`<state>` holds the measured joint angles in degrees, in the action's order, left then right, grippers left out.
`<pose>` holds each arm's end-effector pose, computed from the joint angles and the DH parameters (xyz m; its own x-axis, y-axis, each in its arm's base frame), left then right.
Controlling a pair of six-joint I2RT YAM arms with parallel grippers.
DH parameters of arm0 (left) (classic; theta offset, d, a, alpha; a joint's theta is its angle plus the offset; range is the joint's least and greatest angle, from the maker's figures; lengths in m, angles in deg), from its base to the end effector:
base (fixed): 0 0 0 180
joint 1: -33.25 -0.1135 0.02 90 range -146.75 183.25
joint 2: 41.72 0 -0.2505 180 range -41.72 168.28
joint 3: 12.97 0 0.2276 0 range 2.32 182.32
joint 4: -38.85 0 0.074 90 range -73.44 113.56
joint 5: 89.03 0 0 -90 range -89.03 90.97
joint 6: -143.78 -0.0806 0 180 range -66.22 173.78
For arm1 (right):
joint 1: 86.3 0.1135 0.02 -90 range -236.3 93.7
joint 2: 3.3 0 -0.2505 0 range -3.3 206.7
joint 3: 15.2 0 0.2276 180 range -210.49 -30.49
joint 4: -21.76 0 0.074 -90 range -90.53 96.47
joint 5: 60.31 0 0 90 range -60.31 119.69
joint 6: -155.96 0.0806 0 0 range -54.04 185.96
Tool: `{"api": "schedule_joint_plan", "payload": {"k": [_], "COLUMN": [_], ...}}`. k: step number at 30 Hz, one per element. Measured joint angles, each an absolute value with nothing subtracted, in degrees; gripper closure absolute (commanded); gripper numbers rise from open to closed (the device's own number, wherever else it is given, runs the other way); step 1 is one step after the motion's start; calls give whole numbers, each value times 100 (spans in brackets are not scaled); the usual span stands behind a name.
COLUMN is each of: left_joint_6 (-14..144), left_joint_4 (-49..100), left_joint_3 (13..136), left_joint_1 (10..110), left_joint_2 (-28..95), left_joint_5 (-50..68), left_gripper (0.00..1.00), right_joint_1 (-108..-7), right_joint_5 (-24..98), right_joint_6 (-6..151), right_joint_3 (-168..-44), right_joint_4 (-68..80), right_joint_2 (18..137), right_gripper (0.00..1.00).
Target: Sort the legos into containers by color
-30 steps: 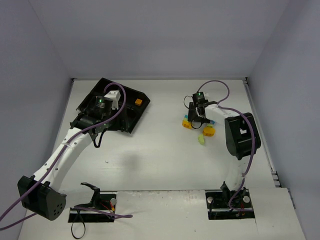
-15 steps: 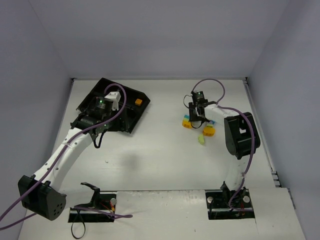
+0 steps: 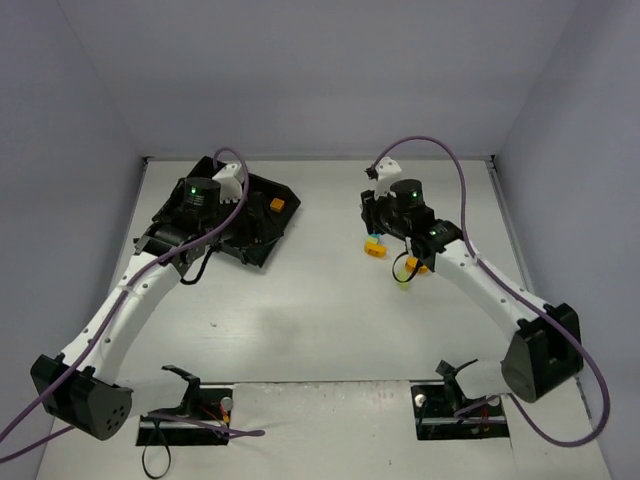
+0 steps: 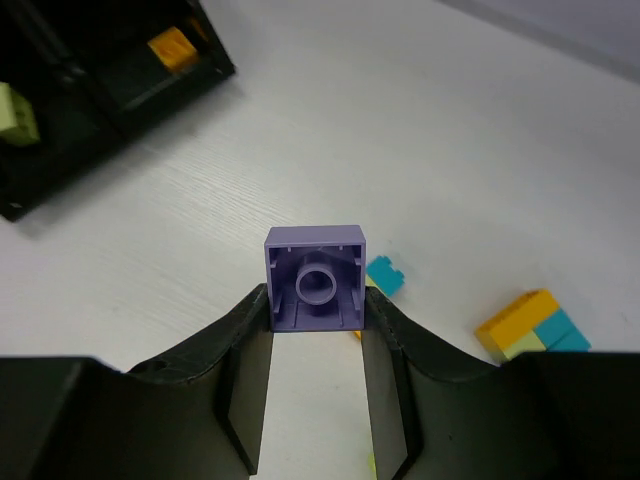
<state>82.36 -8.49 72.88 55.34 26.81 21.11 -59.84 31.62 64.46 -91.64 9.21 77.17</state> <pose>0.2446 -0.1292 0.3395 -0.7081 -0.1973 -0.6779 0.3309 0.7555 -0.5655 0.3154 0.1600 0.3004 -0.2430 -0.1501 -0.9583 -0.4807 0.8767 -0.0155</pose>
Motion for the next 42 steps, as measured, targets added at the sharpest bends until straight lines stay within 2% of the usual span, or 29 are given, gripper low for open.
{"api": "schedule_joint_plan", "payload": {"k": [8, 14, 26, 31, 34, 35, 37, 38, 39, 41, 42], "left_joint_6": [8916, 9370, 9947, 10011, 10043, 10052, 10070, 10054, 10019, 10022, 10002], "left_joint_4": [34, 480, 1105, 1225, 1258, 1260, 1323, 1315, 1310, 1312, 1312], "left_joint_3": [7933, 8263, 8610, 8650, 8654, 8654, 8661, 8661, 8661, 8661, 8661], "left_joint_1": [6264, 6659, 7308, 7459, 7496, 7507, 7525, 7534, 7553, 7558, 7558], "left_joint_2": [3118, 3601, 4270, 4405, 4488, 4515, 4556, 4561, 4561, 4561, 4561], "left_joint_5": [2691, 2603, 2151, 2039, 1993, 1985, 2004, 1969, 1939, 1928, 1921], "left_gripper": [38, 45, 48, 52, 62, 73, 84, 94, 98, 100, 100], "right_joint_1": [-5628, -5484, -5468, -5470, -5470, -5470, -5470, -5470, -5470, -5470, -5470], "right_joint_5": [4028, 4504, 4930, 4970, 4972, 4974, 4972, 4976, 4989, 4994, 4994], "right_joint_6": [6221, 6086, 5955, 5946, 5946, 5946, 5946, 5952, 5963, 5983, 5992], "right_joint_3": [-9074, -9074, -9074, -9037, -9017, -9015, -9004, -8991, -8982, -8971, -8971], "right_joint_4": [952, 875, 762, 746, 742, 740, 718, 709, 703, 705, 707], "right_joint_2": [6718, 6294, 6060, 6014, 5973, 5964, 5957, 5957, 5953, 5940, 5938], "right_gripper": [98, 97, 97, 97, 97, 97, 96, 94, 92, 85, 70]}}
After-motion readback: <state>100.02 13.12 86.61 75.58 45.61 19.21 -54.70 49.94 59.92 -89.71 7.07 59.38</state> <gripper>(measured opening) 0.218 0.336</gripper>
